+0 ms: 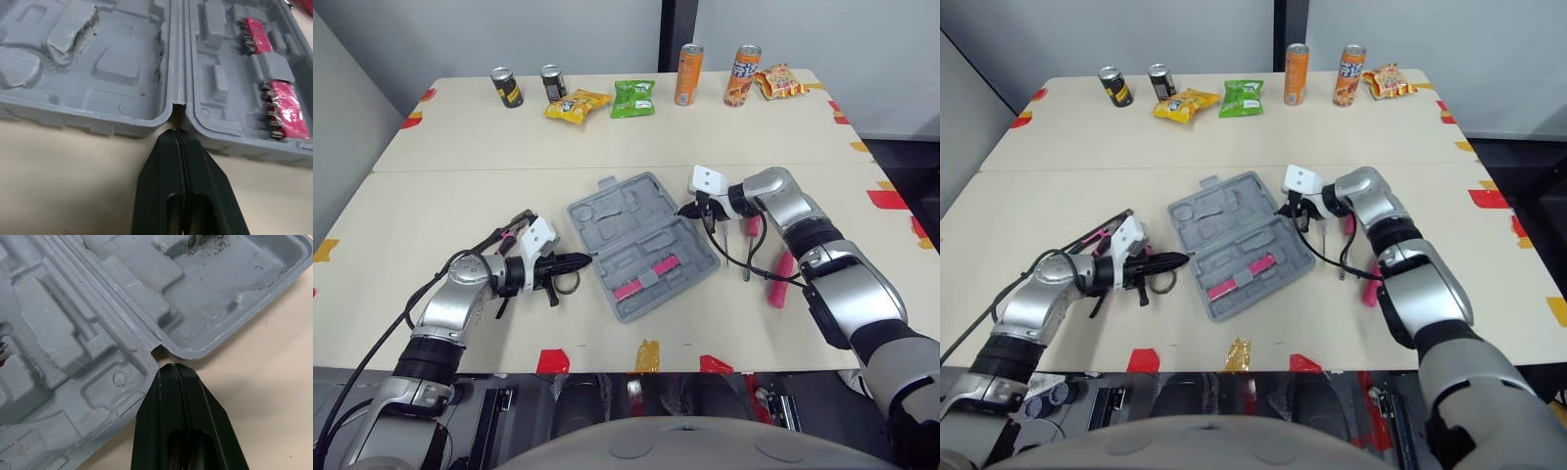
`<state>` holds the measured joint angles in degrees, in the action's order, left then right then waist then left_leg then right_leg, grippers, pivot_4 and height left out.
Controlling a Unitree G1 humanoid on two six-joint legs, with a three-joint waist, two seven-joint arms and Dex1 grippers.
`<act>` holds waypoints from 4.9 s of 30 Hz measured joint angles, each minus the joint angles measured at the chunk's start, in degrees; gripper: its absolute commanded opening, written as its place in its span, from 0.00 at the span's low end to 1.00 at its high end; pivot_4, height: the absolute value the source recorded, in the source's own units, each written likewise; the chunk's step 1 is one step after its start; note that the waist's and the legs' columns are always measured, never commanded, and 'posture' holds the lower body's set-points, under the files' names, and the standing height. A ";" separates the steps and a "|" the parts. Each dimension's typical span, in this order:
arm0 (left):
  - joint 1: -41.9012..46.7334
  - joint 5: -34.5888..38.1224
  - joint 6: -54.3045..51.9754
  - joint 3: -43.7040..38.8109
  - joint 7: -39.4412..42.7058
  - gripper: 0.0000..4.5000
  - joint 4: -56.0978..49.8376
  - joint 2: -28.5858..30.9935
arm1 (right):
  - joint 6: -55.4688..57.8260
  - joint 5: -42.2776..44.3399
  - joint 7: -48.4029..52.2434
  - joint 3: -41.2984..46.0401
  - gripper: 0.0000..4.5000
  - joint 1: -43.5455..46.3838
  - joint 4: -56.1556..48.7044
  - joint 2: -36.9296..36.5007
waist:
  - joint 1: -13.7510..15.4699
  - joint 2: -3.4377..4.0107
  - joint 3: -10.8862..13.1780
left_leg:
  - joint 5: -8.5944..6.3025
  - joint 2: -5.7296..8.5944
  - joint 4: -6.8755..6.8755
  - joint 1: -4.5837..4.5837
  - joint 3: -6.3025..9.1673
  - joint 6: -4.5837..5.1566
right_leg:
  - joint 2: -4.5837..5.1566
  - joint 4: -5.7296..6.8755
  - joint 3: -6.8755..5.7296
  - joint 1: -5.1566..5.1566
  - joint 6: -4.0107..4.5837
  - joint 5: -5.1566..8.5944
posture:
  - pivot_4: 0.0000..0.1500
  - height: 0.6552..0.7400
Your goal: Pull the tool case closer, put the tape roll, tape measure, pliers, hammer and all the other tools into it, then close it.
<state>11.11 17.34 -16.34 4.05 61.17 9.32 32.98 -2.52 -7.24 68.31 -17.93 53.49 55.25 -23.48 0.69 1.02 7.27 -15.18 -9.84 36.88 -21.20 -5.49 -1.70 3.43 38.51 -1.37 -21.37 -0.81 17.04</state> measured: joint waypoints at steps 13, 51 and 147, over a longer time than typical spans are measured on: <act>1.53 -0.31 -0.02 0.71 -0.11 0.00 1.96 -1.85 | 2.97 0.14 2.75 0.11 0.01 -0.57 -2.33 -0.89 | 0.22 0.00 0.00 | 0.00 -0.01 0.01 -0.02 -0.01 0.00 | 0.00 0.02 0.00 -0.01 0.03 0.02 | 1.00 1.00; -3.42 -5.95 -2.58 11.63 8.74 0.00 -12.45 7.65 | 43.27 20.03 5.82 3.92 0.01 -44.96 -71.55 -23.09 | 1.75 0.01 -0.12 | -0.05 -0.46 -0.34 0.23 0.02 -3.30 | -0.66 -0.64 0.37 0.24 -0.28 -0.13 | 1.00 1.00; -3.50 -5.81 -0.07 11.62 10.18 0.00 -9.12 5.82 | 42.41 23.58 0.25 1.12 0.01 -45.18 -69.72 -24.84 | 2.31 0.14 -0.84 | -0.04 -0.43 -0.39 0.28 0.05 -3.31 | -0.72 -0.80 0.53 0.37 -0.29 -0.14 | 1.00 1.00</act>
<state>7.61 11.53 -16.41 15.67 71.35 0.20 38.80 39.89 16.34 68.56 -16.81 8.31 -14.47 -48.32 3.00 1.16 6.44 -15.22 -10.27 36.49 -20.92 -5.44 -5.01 2.71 37.71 -0.84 -20.99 -1.10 16.89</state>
